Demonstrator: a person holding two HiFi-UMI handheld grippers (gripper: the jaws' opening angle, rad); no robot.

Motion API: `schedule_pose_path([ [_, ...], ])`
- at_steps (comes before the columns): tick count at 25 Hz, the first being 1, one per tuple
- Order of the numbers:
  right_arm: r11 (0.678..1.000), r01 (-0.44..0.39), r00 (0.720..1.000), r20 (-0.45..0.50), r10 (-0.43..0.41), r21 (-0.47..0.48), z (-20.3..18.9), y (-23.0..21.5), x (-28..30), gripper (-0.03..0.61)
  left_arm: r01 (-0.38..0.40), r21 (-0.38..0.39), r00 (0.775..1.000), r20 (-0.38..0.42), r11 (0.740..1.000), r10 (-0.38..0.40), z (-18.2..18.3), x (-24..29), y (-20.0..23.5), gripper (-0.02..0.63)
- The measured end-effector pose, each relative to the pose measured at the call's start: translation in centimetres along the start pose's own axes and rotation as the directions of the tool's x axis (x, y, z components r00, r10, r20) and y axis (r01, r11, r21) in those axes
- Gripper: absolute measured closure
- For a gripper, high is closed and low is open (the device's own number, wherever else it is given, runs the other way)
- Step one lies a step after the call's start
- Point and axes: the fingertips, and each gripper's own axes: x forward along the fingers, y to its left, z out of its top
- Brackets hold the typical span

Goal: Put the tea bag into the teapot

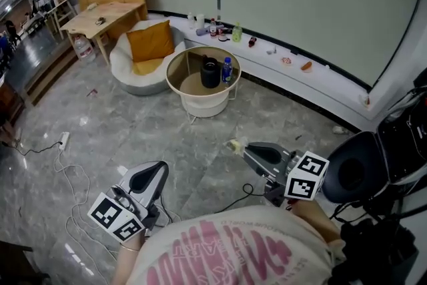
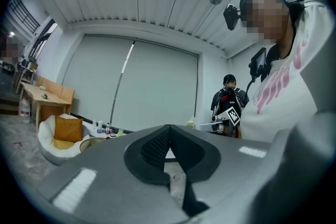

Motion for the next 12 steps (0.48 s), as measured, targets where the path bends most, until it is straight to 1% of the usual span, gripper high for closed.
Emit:
schedule_pose_path([
  [2, 1.0, 0.006, 1.0, 0.004, -0.006, 0.008, 0.1, -1.7, 0.2, 0.568, -0.007, 0.01, 1.0, 0.002, 1.0, 0.007, 0.0, 1.2, 1.0, 0.597],
  [7, 0.998, 0.034, 0.999, 0.009, -0.034, 0.051, 0.1, -5.0, 0.3, 0.568, -0.011, 0.007, 1.0, -0.004, 1.0, 0.012, -0.1, 3.4, 2.7, 0.597],
  [12, 0.99, 0.053, 0.997, 0.046, -0.06, 0.131, 0.2, -7.2, -0.1, 0.568, -0.008, -0.03, 1.0, -0.017, 1.0, 0.008, -1.1, 4.9, 3.4, 0.597],
])
